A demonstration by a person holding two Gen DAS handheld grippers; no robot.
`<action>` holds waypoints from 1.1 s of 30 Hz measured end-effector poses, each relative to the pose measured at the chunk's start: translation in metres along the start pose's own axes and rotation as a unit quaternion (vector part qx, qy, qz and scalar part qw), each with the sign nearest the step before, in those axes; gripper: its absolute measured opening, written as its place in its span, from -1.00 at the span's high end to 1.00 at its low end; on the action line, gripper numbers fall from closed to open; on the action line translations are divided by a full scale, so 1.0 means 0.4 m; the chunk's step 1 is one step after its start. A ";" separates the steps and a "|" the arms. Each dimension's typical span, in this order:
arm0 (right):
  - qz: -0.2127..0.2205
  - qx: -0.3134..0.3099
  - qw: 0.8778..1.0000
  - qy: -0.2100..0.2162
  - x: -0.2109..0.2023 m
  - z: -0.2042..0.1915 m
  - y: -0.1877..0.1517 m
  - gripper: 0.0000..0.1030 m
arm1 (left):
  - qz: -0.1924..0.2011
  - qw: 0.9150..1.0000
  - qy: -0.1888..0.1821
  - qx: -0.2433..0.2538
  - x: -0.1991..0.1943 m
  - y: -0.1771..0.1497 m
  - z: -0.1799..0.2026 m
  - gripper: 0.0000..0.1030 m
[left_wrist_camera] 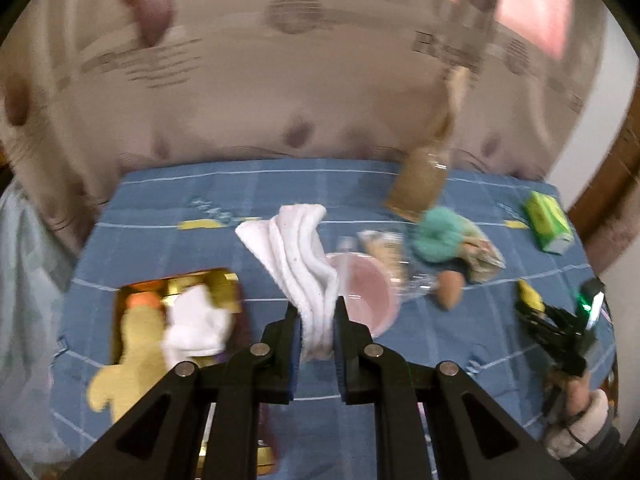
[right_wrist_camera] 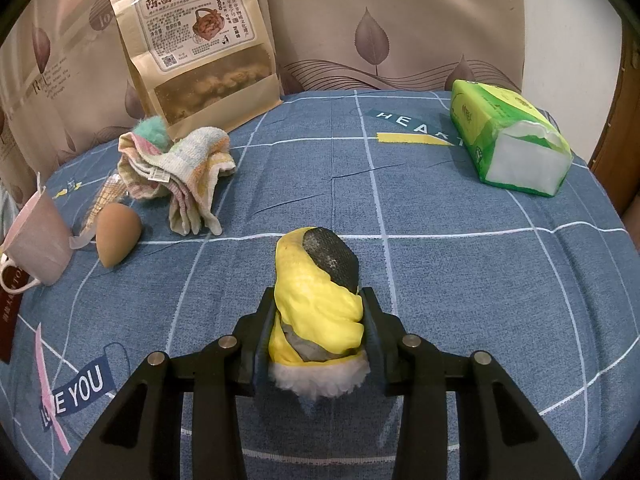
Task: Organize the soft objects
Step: 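Carry the white sock into the gold tray and open the left tool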
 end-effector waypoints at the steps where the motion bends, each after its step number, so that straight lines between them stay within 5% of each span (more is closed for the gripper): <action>1: 0.000 -0.001 1.000 0.000 0.001 0.000 0.000 0.28 | 0.001 1.000 0.009 -0.005 -0.005 0.001 -0.022 0.73; 12: 0.000 -0.006 1.000 -0.005 0.005 0.000 0.001 0.27 | -0.025 0.993 0.089 -0.070 -0.001 -0.023 -0.291 0.73; 22: -0.001 -0.013 1.000 -0.009 0.009 0.001 0.000 0.26 | -0.046 0.986 0.125 -0.100 0.016 -0.027 -0.412 0.73; 33: -0.001 -0.018 1.000 -0.012 0.009 0.000 -0.002 0.24 | -0.058 0.989 0.073 -0.118 0.066 -0.019 -0.412 0.73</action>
Point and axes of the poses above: each gripper's, at about its wrist camera, not at the fingertips, and x roughly the way its jaws point, z to its right, y to its top, the point moved 7 cm from there along x, roughly the way its jaws point, and after that the axes turned 10 degrees about -y, right-handed, at the moved point
